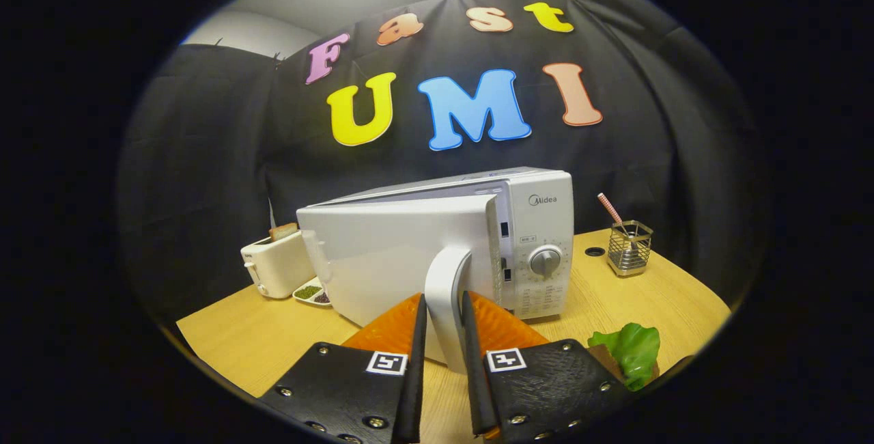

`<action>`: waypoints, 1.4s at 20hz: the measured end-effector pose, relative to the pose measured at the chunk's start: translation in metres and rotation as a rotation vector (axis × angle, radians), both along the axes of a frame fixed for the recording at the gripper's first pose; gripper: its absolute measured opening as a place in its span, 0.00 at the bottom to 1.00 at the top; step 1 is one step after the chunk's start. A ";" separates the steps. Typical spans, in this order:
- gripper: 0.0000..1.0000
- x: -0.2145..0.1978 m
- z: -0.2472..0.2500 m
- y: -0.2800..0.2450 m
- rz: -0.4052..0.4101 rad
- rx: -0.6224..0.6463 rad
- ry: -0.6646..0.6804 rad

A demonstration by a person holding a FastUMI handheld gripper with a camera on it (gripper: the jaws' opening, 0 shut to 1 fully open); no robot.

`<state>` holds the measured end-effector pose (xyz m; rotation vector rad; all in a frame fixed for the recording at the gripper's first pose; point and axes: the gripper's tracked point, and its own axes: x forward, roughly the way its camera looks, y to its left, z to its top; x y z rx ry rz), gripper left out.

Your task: Open the microwave, put the food inside, and close the microwave door.

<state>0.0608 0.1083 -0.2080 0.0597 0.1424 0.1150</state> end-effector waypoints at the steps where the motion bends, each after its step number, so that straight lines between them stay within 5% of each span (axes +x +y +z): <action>1: 0.28 -0.006 -0.001 0.003 0.013 -0.017 -0.009; 12: 0.28 -0.072 -0.007 0.059 0.208 0.059 0.012; 28: 0.29 -0.135 -0.024 0.172 0.454 -0.019 0.025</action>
